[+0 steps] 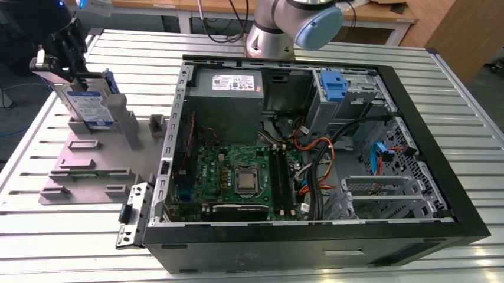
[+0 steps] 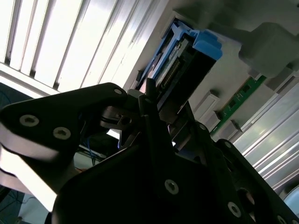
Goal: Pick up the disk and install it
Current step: 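Pick up the disk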
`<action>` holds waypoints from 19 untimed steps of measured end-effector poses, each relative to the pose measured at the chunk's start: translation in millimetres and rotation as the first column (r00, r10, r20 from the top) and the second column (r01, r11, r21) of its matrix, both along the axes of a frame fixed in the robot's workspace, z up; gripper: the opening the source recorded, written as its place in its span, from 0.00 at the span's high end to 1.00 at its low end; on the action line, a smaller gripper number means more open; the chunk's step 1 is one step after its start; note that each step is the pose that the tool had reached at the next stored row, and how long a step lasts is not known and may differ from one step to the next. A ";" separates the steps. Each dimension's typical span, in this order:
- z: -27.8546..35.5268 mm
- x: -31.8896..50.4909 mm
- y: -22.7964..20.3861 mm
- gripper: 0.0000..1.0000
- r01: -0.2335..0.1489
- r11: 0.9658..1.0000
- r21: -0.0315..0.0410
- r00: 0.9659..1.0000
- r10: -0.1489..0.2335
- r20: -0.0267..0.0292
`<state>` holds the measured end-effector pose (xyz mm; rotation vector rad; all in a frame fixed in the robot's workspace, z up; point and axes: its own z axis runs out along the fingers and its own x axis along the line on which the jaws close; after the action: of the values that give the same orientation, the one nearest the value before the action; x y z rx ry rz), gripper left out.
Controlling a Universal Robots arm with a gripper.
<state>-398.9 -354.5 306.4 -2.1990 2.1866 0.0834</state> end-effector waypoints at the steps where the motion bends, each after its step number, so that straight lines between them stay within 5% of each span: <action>1: 1.0 0.0 0.0 0.65 0.000 1.000 0.000 1.000 0.000 0.000; 7: 1.9 0.0 0.0 0.65 0.013 1.000 -0.012 1.000 -0.013 0.000; 19: 2.0 0.0 0.0 0.65 0.022 1.000 -0.013 1.000 -0.022 0.000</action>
<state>-398.9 -354.5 308.3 -2.1813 2.2166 0.0691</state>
